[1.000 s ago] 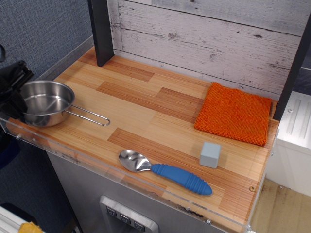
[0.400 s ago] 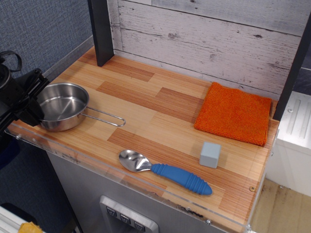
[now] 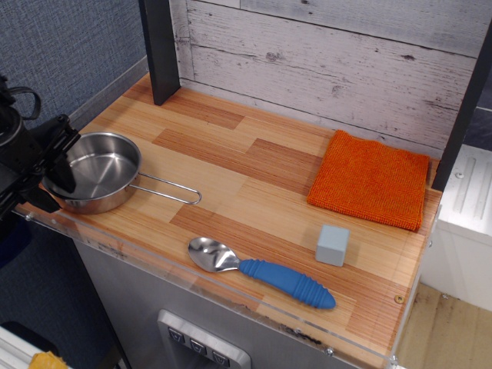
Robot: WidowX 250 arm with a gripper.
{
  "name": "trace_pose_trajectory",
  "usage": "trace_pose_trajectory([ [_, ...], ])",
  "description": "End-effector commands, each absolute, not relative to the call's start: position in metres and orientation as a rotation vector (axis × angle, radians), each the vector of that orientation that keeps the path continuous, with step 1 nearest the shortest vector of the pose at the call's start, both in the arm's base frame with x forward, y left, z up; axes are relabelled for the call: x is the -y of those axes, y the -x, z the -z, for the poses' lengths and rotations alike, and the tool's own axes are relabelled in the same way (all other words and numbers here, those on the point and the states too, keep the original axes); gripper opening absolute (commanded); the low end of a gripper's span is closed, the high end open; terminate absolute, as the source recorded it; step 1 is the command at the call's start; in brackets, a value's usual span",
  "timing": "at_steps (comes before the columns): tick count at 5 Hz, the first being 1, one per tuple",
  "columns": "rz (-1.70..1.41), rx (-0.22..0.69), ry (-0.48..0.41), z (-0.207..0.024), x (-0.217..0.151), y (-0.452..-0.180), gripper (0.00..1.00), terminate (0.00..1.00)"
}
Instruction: Move the tea pan from top left side of the table to left edge of the table.
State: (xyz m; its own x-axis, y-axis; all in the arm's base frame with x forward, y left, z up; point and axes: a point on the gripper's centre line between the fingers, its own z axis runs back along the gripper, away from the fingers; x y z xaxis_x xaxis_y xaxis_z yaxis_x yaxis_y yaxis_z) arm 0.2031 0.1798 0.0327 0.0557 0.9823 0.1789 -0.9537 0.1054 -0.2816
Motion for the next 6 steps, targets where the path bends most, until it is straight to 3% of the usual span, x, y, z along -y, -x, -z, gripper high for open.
trace_pose_trajectory([
  [1,-1.469,0.392,0.069,-0.044,-0.183,-0.205,1.0,0.0],
  [3,-1.479,0.451,0.099,-0.065,-0.187,-0.219,1.0,0.0],
  [6,-1.406,0.566,0.18,-0.124,-0.165,-0.244,1.0,0.0],
])
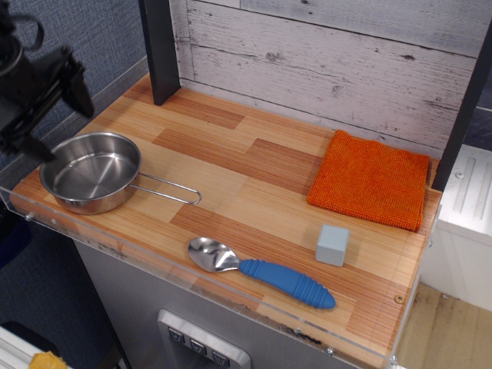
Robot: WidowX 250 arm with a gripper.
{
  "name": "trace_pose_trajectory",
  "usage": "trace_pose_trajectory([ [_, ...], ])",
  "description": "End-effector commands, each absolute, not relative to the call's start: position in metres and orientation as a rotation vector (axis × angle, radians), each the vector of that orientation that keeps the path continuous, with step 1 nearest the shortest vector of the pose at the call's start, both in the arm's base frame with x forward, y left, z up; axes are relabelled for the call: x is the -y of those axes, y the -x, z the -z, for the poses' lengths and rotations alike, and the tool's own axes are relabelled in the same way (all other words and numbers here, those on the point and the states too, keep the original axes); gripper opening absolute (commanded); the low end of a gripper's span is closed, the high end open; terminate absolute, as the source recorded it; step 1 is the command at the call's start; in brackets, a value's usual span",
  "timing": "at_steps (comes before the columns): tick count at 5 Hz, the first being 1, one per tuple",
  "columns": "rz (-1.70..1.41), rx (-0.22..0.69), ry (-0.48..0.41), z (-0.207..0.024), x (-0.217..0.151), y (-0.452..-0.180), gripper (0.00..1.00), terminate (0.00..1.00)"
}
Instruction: Move the tea pan from top left side of the table to left edge of the table.
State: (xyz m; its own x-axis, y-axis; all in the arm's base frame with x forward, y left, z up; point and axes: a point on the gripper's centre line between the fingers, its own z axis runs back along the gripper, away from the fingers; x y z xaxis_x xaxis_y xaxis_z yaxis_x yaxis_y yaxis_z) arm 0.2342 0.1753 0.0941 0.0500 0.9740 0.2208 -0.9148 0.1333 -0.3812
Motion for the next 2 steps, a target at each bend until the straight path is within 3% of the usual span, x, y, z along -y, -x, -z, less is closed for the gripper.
trace_pose_trajectory([
  [1,-1.375,0.563,0.169,-0.14,-0.1573,-0.2525,1.0,0.0],
  [2,-1.375,0.563,0.169,-0.14,-0.1573,-0.2525,1.0,1.0],
])
